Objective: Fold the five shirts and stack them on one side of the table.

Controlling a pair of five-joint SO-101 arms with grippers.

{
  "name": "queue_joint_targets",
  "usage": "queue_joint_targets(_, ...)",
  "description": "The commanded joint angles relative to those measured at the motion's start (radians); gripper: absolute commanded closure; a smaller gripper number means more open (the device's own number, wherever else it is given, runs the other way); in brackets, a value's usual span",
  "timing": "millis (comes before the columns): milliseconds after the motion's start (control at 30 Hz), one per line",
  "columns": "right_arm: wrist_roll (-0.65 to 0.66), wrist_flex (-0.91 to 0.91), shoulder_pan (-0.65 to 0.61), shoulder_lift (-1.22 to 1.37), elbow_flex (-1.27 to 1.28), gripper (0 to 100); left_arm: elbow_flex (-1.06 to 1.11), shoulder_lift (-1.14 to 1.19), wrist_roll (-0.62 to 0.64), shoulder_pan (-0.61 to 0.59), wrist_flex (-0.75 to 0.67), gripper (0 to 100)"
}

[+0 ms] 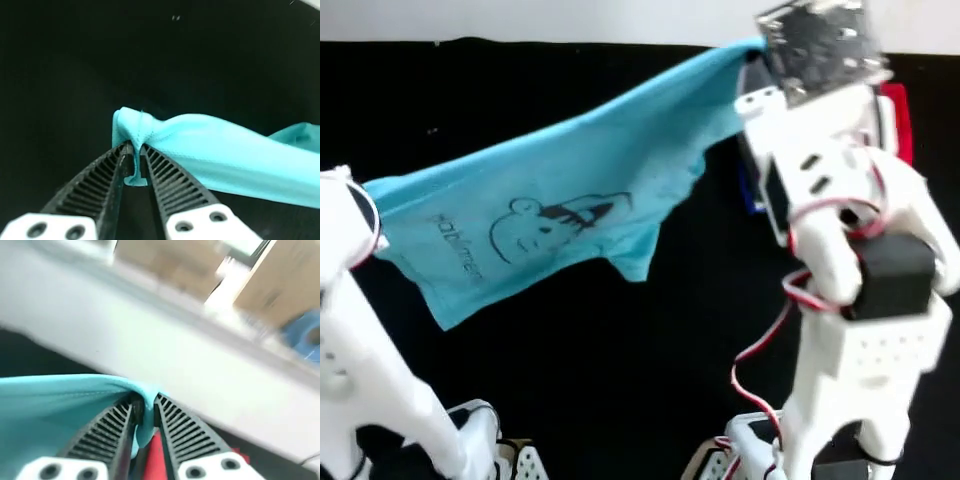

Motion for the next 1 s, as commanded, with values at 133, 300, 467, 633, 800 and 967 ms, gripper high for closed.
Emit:
queue_joint_targets(133,0.098,-0.005,0.061,-0.038,-0.189,99.3,-0.035,-0.077,0.003,0.007,0.003,99)
queue_joint_targets(300,0.104,-0.007,0.091,-0.038,-0.249,99.3,-0.035,-0.105,0.052,0.004,-0.043,99)
queue_joint_targets(467,0.104,-0.039,0.094,-0.041,-0.289,99.3,-0.036,-0.107,0.055,0.002,-0.124,99)
queue_joint_targets(633,0.103,-0.16,0.094,-0.042,-0.326,99.3,-0.159,-0.107,0.097,0.001,-0.141,99)
queue_joint_targets(800,0.103,-0.162,0.094,-0.039,-0.318,99.3,-0.259,-0.102,0.103,0.007,-0.138,99)
queue_joint_targets(967,0.103,-0.162,0.094,-0.039,-0.317,99.3,-0.257,-0.097,0.103,0.007,-0.137,99)
